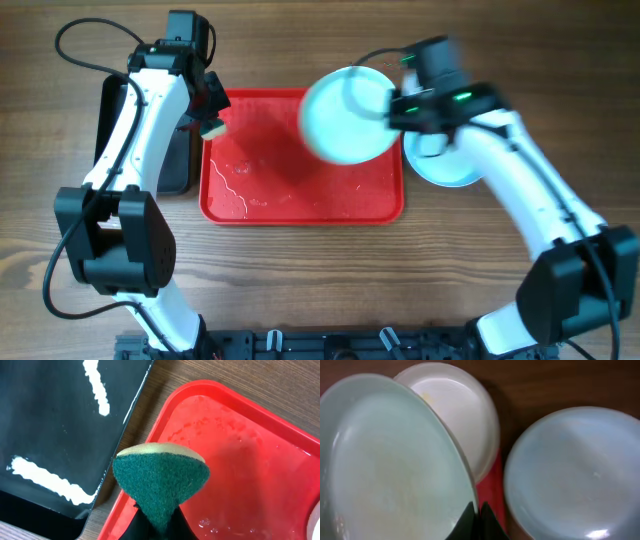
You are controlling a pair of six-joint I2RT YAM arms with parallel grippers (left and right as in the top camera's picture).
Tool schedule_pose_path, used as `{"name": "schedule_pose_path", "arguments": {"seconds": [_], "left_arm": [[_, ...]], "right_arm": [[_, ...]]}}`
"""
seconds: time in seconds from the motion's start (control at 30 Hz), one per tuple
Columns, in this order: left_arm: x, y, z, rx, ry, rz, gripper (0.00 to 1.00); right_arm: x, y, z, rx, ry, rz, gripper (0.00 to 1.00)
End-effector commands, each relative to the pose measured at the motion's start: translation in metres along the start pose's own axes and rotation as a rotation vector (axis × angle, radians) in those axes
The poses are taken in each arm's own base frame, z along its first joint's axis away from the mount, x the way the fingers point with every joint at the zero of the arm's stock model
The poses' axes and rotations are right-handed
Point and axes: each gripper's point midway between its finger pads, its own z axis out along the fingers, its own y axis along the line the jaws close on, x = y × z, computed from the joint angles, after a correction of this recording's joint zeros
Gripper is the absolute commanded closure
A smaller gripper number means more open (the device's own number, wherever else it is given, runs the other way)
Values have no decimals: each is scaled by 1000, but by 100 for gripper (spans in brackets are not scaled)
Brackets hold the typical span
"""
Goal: Clean dirty plates on tray and stack at the side
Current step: 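Lift the second plate with the right gripper and carry it right, then lower the plate onto the first cleaned plate and release it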
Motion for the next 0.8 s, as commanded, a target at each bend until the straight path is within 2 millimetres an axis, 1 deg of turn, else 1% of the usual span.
{"name": "schedule_pose_path", "arguments": {"seconds": [0.0,0.07,0.13,0.2,0.27,0.37,0.43,0.67,0.7,0.73,0.77], "left_arm": [[-2,0,-3,10,-7,-22,96],[-3,0,-3,12,-11,-22,96],[-4,-1,-3,14,-14,-23,96],[-4,-1,-3,15,-15,-23,96],[-4,-1,-3,15,-15,-23,96],[-4,-1,-3,15,-15,-23,96],[-4,-1,-3,15,-15,-23,96],[-4,-1,-3,15,-15,-23,96],[-4,-1,-3,15,-15,-23,96],[-4,-1,-3,14,-15,-23,96],[-4,-1,-3,15,-15,-23,96]], "right_arm": [[-15,-44,-19,-26,-9,121,96],[-17,-83,-18,40,-14,192,96],[-14,-109,-15,91,-11,239,96],[-7,-133,-11,134,-4,276,96],[0,-150,-5,162,1,296,96],[11,-171,6,208,5,326,96],[17,-179,13,228,5,336,96],[34,-193,39,267,44,344,96],[36,-194,42,268,52,347,85],[37,-194,45,268,57,346,69],[38,-194,47,265,60,347,62]]}}
